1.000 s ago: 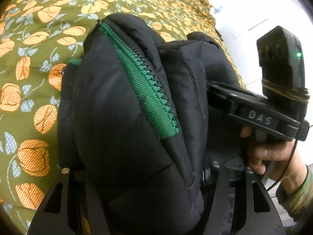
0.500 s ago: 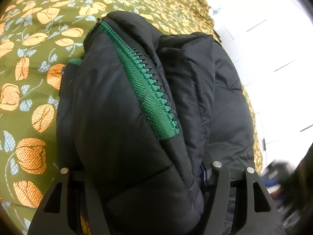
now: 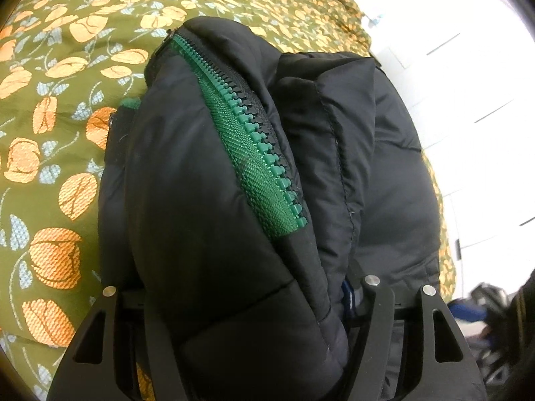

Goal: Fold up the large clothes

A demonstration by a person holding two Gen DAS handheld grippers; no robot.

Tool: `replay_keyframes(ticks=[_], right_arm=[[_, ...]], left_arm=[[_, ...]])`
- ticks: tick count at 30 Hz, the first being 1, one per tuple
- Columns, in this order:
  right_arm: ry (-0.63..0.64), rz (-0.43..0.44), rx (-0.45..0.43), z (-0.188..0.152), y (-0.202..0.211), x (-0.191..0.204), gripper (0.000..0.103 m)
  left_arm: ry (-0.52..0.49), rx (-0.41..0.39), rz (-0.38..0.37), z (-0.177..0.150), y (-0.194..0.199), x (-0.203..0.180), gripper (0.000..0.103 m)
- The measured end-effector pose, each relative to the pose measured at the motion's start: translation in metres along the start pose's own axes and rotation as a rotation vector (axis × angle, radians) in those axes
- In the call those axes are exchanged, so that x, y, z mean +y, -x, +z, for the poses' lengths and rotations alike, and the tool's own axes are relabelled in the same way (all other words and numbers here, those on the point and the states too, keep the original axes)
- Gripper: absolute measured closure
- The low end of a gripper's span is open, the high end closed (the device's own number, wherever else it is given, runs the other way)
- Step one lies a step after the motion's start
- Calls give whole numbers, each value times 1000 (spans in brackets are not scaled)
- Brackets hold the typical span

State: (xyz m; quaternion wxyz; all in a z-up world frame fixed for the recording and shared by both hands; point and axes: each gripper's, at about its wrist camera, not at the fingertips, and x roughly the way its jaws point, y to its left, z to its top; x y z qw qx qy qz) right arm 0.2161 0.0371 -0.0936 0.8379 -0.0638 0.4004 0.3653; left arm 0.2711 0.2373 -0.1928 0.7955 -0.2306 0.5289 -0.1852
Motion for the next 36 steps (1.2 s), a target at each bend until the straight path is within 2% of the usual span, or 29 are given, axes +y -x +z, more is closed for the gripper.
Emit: replay_keyframes(ticks=[2,5,9,15,21,26,30,33,36], right_arm=[[4,-26,14,-8,3,-5,76],[-20,-40,97,-31,-27,-16,76],[-32,-39,81,-41,-48,-27,76],[9,-41,57,-46,-49,-24,77],[23,-31,65,-51,-36,-16,76],[-13,-8,68,-39,-20,-19,76],[-19,-56,-10,-36,-1,-17,76],[-38,-67,17,-42,-13,-26,76],[-2,-84,18,-50,-23,-24,76]], left_arm=[[1,-1,-3,0,-1,1,37],[-1,-2,-3,-1,-1,0,37],[-4,-14,26,-7,1,-3,37],[0,-18,42,-10,-1,-7,36],[22,-25,43,-14,2,-8,36],[32,-29,39,-18,4,-6,36],[35,-32,31,-19,5,-3,35],[31,-31,28,-20,5,-3,35],[25,-34,36,-21,5,-5,35]])
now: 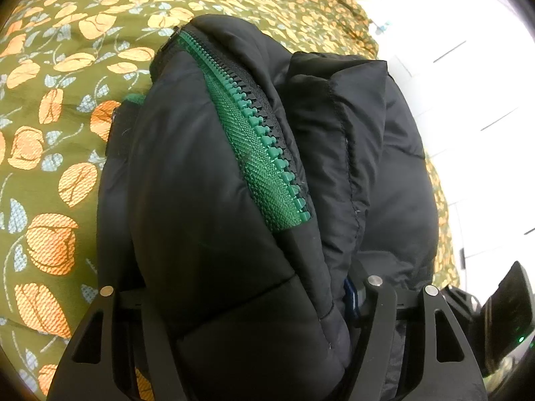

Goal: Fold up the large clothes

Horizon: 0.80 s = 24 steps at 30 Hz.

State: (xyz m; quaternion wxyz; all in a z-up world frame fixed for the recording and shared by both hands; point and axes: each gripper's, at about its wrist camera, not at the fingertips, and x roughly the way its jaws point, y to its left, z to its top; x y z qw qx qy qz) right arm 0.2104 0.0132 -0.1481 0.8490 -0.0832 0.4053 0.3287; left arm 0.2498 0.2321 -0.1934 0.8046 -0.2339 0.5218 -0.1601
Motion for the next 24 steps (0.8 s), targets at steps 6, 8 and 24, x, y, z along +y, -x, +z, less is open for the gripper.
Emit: replay_keyframes(ticks=[6,8,24], right_arm=[[2,18,0,0,2,-2,76],[-6,20,2,5,9,0,75],[-159,-10,-147,-26,114,-31,39]], left_arm=[[2,-2,-3,0,0,2,35],[4,-8,-5,0,2,2,34],[72,-175,4,-7,111,12,14]])
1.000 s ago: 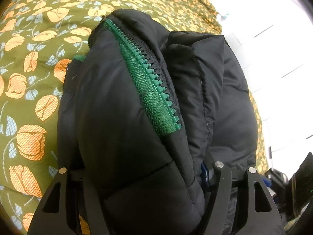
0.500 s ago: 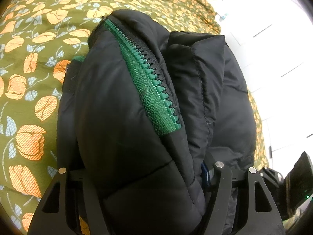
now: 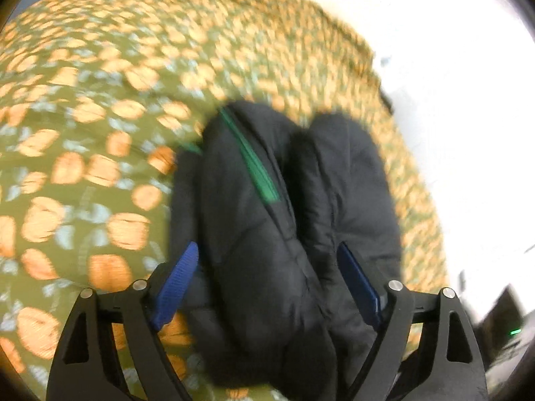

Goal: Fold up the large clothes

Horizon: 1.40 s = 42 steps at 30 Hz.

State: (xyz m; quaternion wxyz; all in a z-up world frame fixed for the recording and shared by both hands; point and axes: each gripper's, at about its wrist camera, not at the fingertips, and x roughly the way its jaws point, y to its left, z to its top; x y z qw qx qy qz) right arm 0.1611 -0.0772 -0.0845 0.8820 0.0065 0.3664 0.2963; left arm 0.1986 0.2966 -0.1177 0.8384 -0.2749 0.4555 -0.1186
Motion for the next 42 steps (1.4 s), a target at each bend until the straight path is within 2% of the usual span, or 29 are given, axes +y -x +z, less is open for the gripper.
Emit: replay_keyframes(ticks=[2,4,8,10,12,14,15,17,18,19,22,24,29,32,33,37,39,42], right_arm=[[-41,-6,-6,-5,7,-9,37],[-84,-11,3,-10,8,-17,36],[-128,-3,33,-11,0,-23,36],[-112,12,39,-7,-3,-18,36],[-90,20,43,-6,-5,-14,36],[-76,30,49,-5,-9,-9,36],[-74,32,52,-6,-8,-7,36],[-78,34,58,-4,-11,-8,36],[-82,34,61,-4,-11,-8,36],[-88,35,64,-4,-12,-10,36],[-110,41,78,-2,-17,-17,36],[-141,59,92,3,-24,-26,36],[-297,174,167,14,-58,-69,36],[-400,329,203,15,-85,-91,36],[-437,379,216,15,-96,-97,33],[-457,354,236,18,-128,-110,29],[-474,375,267,17,-143,-118,20],[-499,439,316,9,-159,-127,17]], left_arm=[[48,-20,-70,5,21,13,11],[65,-1,-126,9,30,18,10],[20,61,-210,14,27,2,10],[-34,102,-216,13,15,-21,10],[-134,130,-164,11,1,-46,10],[-209,157,-31,10,-17,-62,12],[-238,182,76,9,-33,-65,15],[-259,234,240,5,-53,-58,19],[-252,259,266,2,-58,-51,19],[-225,280,261,1,-65,-42,18],[-132,305,201,3,-75,-17,8],[-108,316,170,3,-85,0,1],[-21,368,49,2,-102,29,0],[11,403,-24,-1,-113,38,0],[18,408,-41,-3,-117,39,0],[28,426,-98,-6,-134,39,0],[22,434,-115,-4,-140,37,0],[8,448,-144,-3,-148,38,0]])
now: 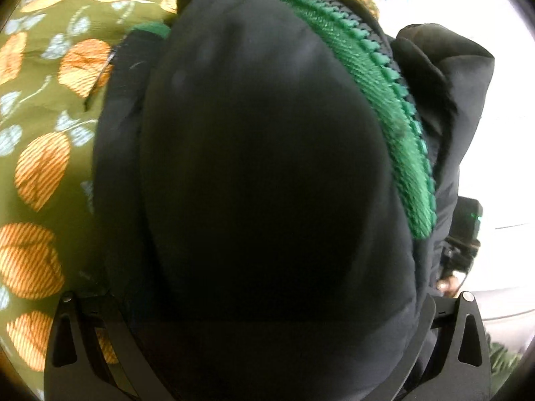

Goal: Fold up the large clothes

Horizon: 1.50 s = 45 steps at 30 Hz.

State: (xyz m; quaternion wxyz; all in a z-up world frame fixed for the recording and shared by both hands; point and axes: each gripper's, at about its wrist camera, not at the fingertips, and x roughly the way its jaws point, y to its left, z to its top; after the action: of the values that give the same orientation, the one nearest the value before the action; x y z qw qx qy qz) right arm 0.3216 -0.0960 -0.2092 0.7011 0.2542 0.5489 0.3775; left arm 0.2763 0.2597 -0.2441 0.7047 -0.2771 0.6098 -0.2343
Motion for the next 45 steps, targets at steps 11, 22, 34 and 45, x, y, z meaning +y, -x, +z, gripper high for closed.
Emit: replay_keyframes(ticks=[11,22,34,45], right_arm=[[46,87,19,22,-47,22,18],[350,213,-90,28,19,128,38],[200,32,-188,150,53,62,20],[427,-633,-356,65,114,65,11]], left_arm=[[80,-113,-37,-6,-8,7,3],[23,-396,-198,-59,65,-64,17],[-51,-369,-26,73,22,-118,12],[-191,-492,357,8,38,-138,4]])
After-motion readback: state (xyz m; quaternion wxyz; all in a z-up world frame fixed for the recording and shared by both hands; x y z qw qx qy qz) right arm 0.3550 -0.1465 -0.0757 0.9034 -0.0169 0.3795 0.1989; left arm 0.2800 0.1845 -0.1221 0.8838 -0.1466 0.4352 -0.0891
